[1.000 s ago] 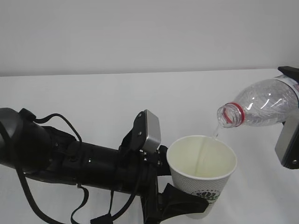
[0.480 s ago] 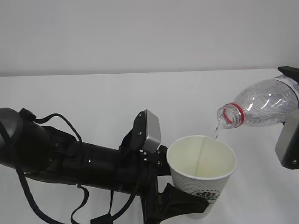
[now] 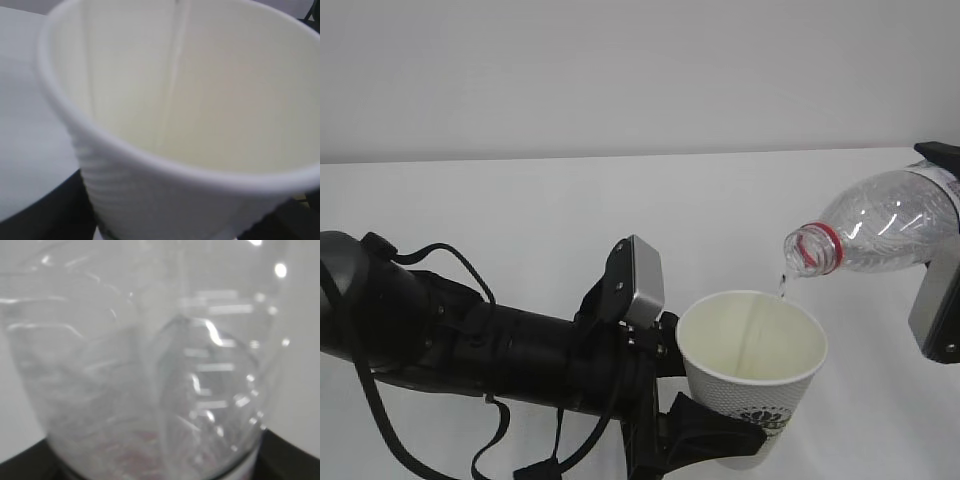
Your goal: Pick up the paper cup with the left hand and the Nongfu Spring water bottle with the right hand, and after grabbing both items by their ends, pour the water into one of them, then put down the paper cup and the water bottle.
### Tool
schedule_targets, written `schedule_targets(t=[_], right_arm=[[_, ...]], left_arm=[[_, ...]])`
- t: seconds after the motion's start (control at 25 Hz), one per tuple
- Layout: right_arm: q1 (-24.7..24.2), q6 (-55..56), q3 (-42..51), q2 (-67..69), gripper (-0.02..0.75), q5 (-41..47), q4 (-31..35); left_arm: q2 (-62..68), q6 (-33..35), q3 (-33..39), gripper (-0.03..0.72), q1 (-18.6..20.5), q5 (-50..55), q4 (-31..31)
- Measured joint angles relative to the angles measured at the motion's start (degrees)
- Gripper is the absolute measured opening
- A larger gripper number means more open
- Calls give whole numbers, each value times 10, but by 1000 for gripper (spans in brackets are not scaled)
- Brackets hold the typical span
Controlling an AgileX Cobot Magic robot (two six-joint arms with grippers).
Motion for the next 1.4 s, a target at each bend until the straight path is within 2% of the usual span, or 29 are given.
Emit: schedule_targets(t=[1.4], right_arm=[[0,-13,0,0,482,0,0]], left_arm=[[0,0,0,526,0,3,0]])
